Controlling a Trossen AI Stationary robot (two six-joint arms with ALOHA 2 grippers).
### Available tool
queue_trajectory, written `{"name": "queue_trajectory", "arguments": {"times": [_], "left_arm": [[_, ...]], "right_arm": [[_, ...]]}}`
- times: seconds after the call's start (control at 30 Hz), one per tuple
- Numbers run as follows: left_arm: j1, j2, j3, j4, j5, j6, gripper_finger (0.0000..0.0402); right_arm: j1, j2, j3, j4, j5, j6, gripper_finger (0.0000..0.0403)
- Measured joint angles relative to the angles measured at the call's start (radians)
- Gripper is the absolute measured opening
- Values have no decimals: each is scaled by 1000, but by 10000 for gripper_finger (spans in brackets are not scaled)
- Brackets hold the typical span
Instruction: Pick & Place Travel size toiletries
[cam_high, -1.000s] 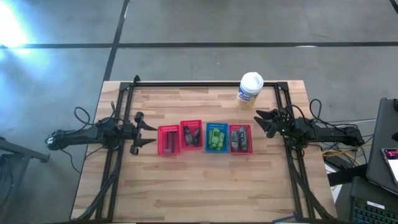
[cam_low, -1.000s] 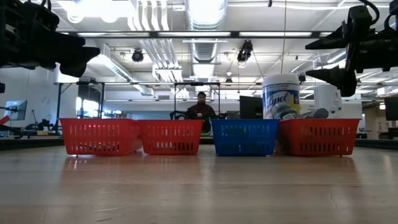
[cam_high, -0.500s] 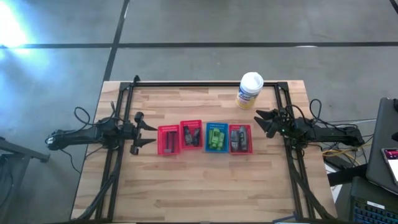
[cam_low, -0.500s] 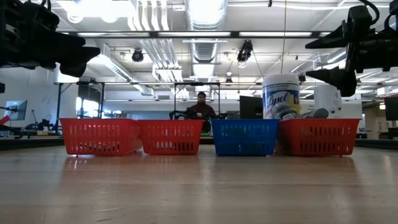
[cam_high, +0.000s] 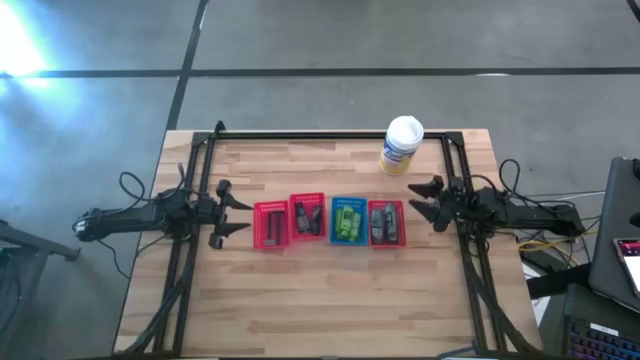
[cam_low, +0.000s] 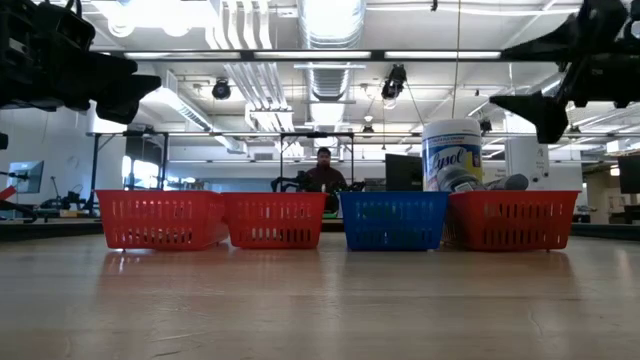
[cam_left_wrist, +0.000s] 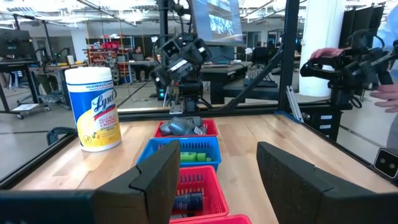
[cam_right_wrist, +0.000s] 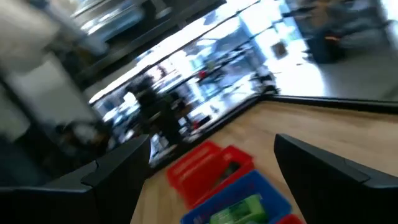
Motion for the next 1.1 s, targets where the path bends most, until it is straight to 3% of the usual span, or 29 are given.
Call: {"name": "queue_trajectory", "arguments": {"times": [0.13,0.3,0.53,0.77,1.1], "left_arm": [[0,2,0,1,0,0,218],[0,3,0,1,0,0,218],[0,3,0,1,0,0,218],[0,5,0,1,-1,0,218],[0,6,0,1,-1,0,218]], "right_arm": [[-42,0,0,14,-166,-169,326],[-99,0,0,6,-270,-323,316],[-60,0,-1,-118,-284,-423,300],[-55,0,0,-118,-285,-502,285],[-55,19,-1,-115,-283,-367,258]]}}
